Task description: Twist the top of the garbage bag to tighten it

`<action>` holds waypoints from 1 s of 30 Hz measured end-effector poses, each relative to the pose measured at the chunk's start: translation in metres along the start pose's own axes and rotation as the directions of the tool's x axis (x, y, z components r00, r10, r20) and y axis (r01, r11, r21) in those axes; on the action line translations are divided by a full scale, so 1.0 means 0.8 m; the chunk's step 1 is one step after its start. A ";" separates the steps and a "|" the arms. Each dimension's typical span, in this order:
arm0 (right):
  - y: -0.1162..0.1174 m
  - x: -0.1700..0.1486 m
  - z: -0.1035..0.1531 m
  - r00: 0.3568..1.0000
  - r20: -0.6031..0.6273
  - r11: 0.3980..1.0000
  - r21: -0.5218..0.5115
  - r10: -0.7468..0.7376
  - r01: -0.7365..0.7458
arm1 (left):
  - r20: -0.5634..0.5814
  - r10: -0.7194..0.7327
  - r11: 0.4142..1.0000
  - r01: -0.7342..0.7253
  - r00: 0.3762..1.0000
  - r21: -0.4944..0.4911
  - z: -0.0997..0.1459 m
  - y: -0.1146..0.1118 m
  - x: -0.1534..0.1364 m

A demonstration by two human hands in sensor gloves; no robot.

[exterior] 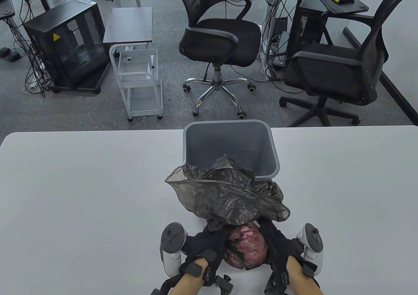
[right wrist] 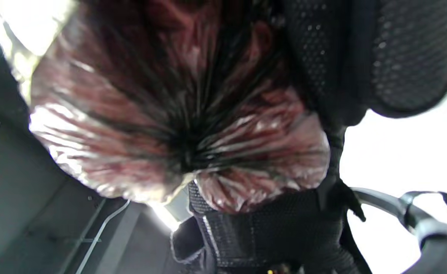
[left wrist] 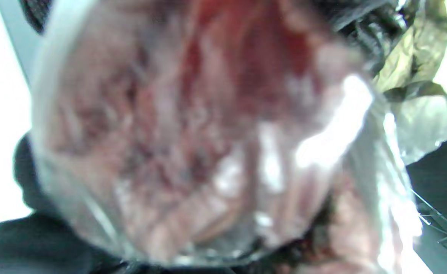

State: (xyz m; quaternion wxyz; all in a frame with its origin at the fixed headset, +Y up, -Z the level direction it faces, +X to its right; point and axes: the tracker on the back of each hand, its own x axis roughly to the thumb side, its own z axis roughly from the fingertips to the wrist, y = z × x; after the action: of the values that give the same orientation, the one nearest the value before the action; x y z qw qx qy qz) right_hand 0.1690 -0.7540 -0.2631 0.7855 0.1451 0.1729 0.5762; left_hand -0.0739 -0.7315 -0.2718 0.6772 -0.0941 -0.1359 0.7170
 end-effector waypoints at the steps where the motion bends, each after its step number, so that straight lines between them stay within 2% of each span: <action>1: 0.000 -0.003 -0.001 0.999 -0.033 1.000 0.009 0.000 0.000 | 0.005 -0.009 1.000 0.009 1.000 -0.004 -0.001 0.001 0.001; 5: -0.004 0.003 0.000 0.992 -0.082 0.994 0.067 0.094 -0.089 | -0.044 -0.118 0.986 0.122 0.992 0.112 -0.004 0.011 -0.001; 7: -0.004 0.012 0.002 0.985 -0.031 0.983 0.076 0.173 -0.170 | -0.057 -0.093 0.984 0.101 0.994 0.145 -0.004 0.014 -0.005; 9: 0.002 0.024 0.003 0.967 0.057 0.952 0.172 0.247 -0.253 | -0.088 -0.026 0.978 0.043 0.996 0.206 0.002 0.015 -0.009; 11: 0.007 0.028 0.000 0.946 0.114 0.916 0.237 0.304 -0.323 | -0.082 0.004 0.982 0.012 0.997 0.191 0.004 0.015 -0.008; 13: 0.008 0.031 -0.002 0.909 0.151 0.882 0.224 0.388 -0.414 | -0.048 0.020 0.984 -0.011 0.999 0.179 0.005 0.012 -0.005; 14: 0.007 0.032 -0.002 0.907 0.155 0.887 0.196 0.392 -0.417 | -0.034 0.022 0.985 -0.016 0.999 0.169 0.005 0.012 -0.003; 15: 0.004 0.031 -0.001 0.933 0.161 0.929 0.136 0.322 -0.344 | -0.036 0.005 0.989 0.000 0.999 0.149 0.005 0.012 -0.002; 16: 0.004 0.031 0.000 0.947 0.159 0.946 0.119 0.281 -0.301 | -0.037 -0.010 0.992 0.014 0.999 0.123 0.005 0.013 -0.001; 17: 0.000 0.029 0.001 0.968 0.138 0.971 0.085 0.211 -0.224 | -0.018 0.011 0.998 -0.010 1.000 0.059 0.003 0.014 0.000; 19: -0.010 0.025 0.003 0.979 0.101 0.983 0.031 0.177 -0.181 | 0.009 0.115 0.993 -0.115 0.993 -0.031 0.004 0.010 0.005; 20: -0.014 0.022 0.004 0.980 0.066 0.983 -0.018 0.186 -0.185 | 0.007 0.133 0.990 -0.133 0.991 -0.038 0.004 0.009 0.007; 21: -0.016 0.018 0.002 0.983 0.044 0.984 -0.004 0.179 -0.179 | 0.015 0.118 0.992 -0.117 0.993 -0.045 0.005 0.009 0.008; 23: -0.012 0.013 0.001 0.989 0.006 0.985 0.092 0.145 -0.145 | 0.020 0.087 0.996 -0.087 0.996 0.001 0.007 0.010 0.009; 24: -0.009 0.011 0.001 0.990 -0.004 0.986 0.091 0.144 -0.143 | 0.016 0.069 0.996 -0.069 0.998 0.056 0.009 0.010 0.007; 27: -0.002 0.015 0.003 0.987 0.044 0.986 0.056 0.153 -0.156 | -0.033 0.045 0.990 -0.040 0.998 0.136 0.012 0.013 0.003; 28: 0.001 0.018 0.003 0.986 0.073 0.986 0.069 0.148 -0.153 | -0.049 0.039 0.988 -0.031 0.998 0.152 0.013 0.015 0.002; 30: 0.009 0.027 0.002 0.975 0.151 0.970 0.158 0.163 -0.186 | -0.061 0.016 0.980 -0.004 0.998 0.198 0.015 0.019 0.002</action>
State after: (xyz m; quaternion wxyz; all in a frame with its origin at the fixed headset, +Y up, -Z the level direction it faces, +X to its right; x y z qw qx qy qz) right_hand 0.1697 -0.7317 -0.2610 0.7263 0.2661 0.1539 0.6148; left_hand -0.0922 -0.7315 -0.2653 0.6836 -0.0493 -0.0423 0.7270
